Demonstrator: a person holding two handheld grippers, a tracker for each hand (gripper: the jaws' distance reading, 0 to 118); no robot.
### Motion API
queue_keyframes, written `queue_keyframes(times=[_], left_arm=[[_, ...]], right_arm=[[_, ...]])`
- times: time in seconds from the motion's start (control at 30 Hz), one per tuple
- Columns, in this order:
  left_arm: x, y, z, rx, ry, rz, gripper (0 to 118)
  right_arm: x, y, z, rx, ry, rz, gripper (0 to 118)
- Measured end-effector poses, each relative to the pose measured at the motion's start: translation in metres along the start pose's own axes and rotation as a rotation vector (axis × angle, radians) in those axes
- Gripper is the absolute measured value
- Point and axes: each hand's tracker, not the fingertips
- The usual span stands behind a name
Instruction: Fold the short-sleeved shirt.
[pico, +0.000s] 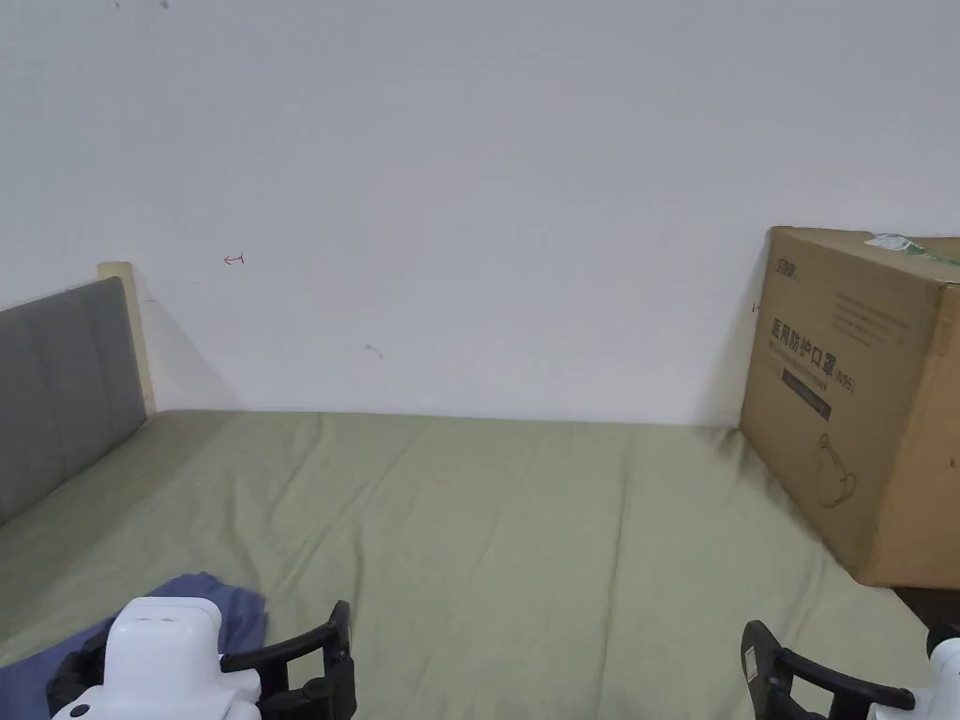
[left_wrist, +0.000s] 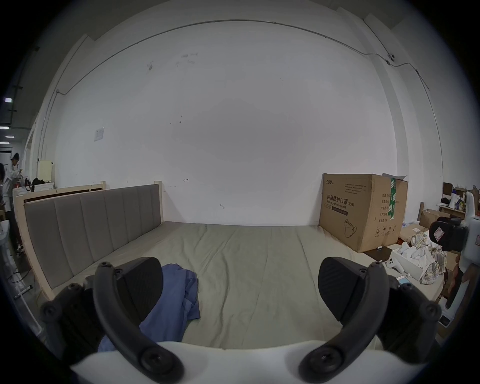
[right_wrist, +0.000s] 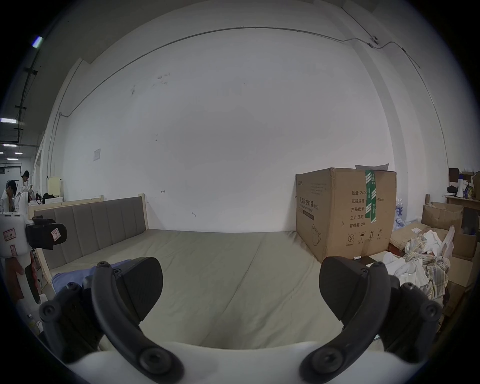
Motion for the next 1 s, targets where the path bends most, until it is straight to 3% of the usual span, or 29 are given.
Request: queue_keyframes(times=[0.03, 0.07, 0.1, 0.13, 0.17, 0.2, 0.23, 0.27, 0.3, 0.37, 0.6, 0.7, 0.9, 1.0], left_arm=[[0.001, 0.000, 0.001, 0.003, 0.001, 0.000, 113], [0.001, 0.000, 0.003, 0.009, 0.003, -0.003, 101], [0.003, 0.000, 0.005, 0.024, 0.011, -0.016, 74], [0.006, 0.001, 0.006, 0.035, 0.033, -0.045, 35], [0.007, 0.000, 0.005, 0.044, 0.064, -0.066, 1], [0.008, -0.001, 0.006, 0.072, 0.079, -0.063, 1], [0.008, -0.002, 0.006, 0.053, 0.037, -0.054, 1], [0.009, -0.002, 0.006, 0.029, -0.004, -0.046, 1], [0.009, -0.002, 0.006, 0.023, 0.000, -0.046, 1], [0.011, -0.006, 0.007, 0.028, 0.013, -0.061, 1], [-0.029, -0.017, 0.046, -0.002, 0.136, -0.093, 1], [-0.068, -0.018, 0.077, -0.019, 0.264, -0.102, 1], [-0.138, -0.023, 0.150, -0.046, 0.527, -0.023, 1], [-0.157, -0.032, 0.171, -0.072, 0.590, 0.001, 1]], right_arm=[[0.000, 0.000, 0.001, -0.004, 0.009, 0.000, 117], [-0.001, 0.000, 0.002, -0.008, 0.026, -0.003, 114], [-0.001, 0.000, 0.005, -0.006, 0.049, -0.010, 103], [-0.004, 0.000, 0.008, -0.001, 0.050, -0.006, 77], [-0.007, 0.000, 0.010, 0.006, 0.040, 0.008, 13], [-0.012, 0.000, 0.009, 0.001, -0.040, 0.059, 0], [-0.013, -0.001, 0.011, 0.024, -0.058, 0.058, 0], [-0.010, -0.001, 0.013, 0.021, 0.031, 0.036, 0], [-0.009, 0.000, 0.013, 0.004, 0.059, 0.023, 0], [-0.014, -0.002, 0.012, -0.004, -0.012, 0.070, 0], [-0.042, -0.009, -0.013, -0.060, 0.083, 0.058, 0], [-0.083, -0.016, -0.034, -0.081, 0.218, 0.042, 0], [-0.202, -0.008, -0.035, -0.095, 0.533, 0.046, 0], [-0.234, -0.003, -0.031, -0.107, 0.607, 0.037, 0]])
